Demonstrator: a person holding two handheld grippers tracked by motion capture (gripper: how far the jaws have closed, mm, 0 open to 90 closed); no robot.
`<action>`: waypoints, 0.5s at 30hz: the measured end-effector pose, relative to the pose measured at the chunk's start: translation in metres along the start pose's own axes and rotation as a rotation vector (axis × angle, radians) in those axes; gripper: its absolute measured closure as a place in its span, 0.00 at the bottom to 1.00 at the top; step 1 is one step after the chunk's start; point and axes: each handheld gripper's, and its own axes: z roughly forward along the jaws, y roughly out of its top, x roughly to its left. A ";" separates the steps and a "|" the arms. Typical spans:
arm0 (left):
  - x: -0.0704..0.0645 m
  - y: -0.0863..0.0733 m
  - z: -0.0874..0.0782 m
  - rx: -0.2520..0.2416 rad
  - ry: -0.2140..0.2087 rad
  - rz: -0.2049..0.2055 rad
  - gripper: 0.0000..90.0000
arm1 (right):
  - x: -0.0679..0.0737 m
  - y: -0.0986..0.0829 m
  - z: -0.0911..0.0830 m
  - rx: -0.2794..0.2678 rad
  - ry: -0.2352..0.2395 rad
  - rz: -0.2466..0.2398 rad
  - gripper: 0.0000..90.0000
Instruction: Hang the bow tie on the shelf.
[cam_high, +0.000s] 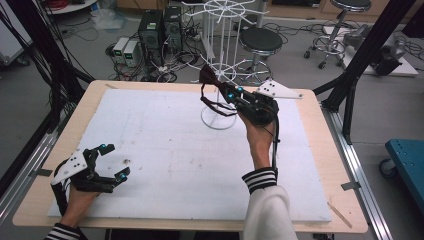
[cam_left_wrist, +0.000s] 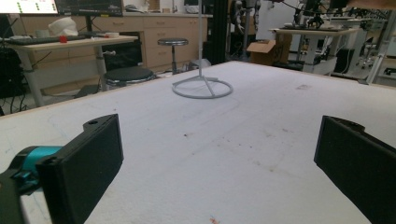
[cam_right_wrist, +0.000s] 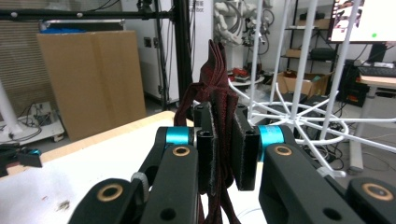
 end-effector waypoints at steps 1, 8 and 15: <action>0.000 0.000 0.000 -0.002 -0.002 -0.002 0.02 | -0.001 0.000 0.000 -0.004 -0.011 0.001 0.92; 0.000 -0.001 0.000 -0.014 0.003 0.009 0.02 | -0.006 -0.003 0.003 -0.014 -0.037 0.014 0.92; -0.001 -0.008 -0.002 -0.022 0.013 0.004 0.02 | -0.008 -0.004 0.003 -0.014 -0.058 0.025 0.92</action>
